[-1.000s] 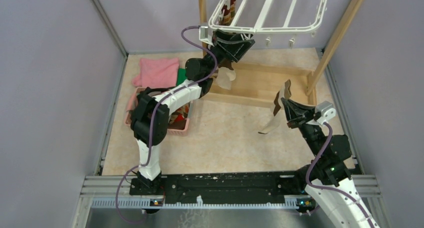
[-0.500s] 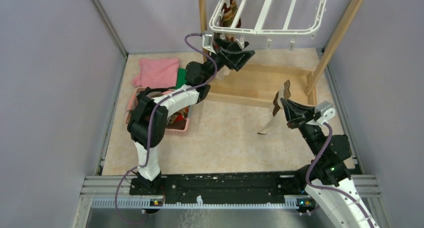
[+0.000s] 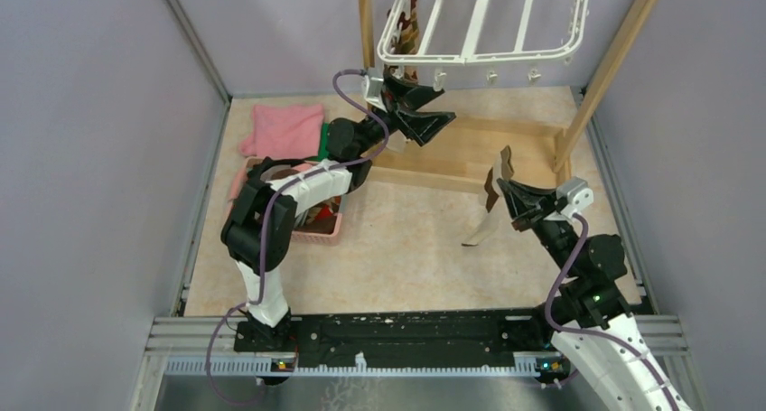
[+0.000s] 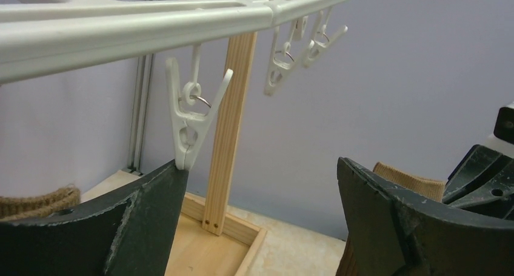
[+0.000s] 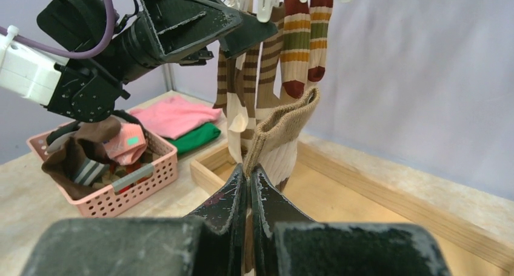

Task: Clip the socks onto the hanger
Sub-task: Clamp the sock onto the hanger.

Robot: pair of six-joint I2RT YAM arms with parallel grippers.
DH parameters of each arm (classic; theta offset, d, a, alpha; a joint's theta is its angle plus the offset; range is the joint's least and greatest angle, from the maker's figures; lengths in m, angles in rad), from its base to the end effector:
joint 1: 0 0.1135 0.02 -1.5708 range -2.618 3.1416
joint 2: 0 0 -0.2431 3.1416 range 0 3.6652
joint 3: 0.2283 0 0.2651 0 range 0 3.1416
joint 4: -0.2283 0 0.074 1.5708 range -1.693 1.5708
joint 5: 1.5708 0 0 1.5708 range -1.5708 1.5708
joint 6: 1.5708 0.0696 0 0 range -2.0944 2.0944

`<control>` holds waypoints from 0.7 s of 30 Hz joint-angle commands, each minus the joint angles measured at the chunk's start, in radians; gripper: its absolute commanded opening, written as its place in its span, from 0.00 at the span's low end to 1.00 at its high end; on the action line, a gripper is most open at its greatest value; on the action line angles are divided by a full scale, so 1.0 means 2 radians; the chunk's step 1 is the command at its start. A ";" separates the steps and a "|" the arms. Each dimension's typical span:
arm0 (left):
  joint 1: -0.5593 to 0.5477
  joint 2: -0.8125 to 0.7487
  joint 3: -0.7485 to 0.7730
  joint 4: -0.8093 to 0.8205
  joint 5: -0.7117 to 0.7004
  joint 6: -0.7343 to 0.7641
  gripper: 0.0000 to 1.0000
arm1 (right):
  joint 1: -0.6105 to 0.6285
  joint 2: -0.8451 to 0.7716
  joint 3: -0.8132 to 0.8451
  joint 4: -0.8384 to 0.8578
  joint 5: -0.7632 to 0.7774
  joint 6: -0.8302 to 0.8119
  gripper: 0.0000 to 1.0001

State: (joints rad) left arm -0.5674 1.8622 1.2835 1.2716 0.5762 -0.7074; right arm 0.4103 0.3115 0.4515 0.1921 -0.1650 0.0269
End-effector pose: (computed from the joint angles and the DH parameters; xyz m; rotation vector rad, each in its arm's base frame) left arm 0.3512 -0.2688 0.3399 0.5232 0.9738 -1.4075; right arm 0.1520 0.0786 0.3300 -0.3803 1.1988 0.4809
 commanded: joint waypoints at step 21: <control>0.025 -0.136 -0.168 0.016 0.198 0.155 0.98 | -0.002 0.108 0.067 0.021 -0.152 0.009 0.00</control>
State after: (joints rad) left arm -0.5377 1.6684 1.0061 1.1904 0.7940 -0.4328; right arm 0.4103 0.4999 0.5129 0.2050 -0.3740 0.0551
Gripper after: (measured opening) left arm 0.984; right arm 0.009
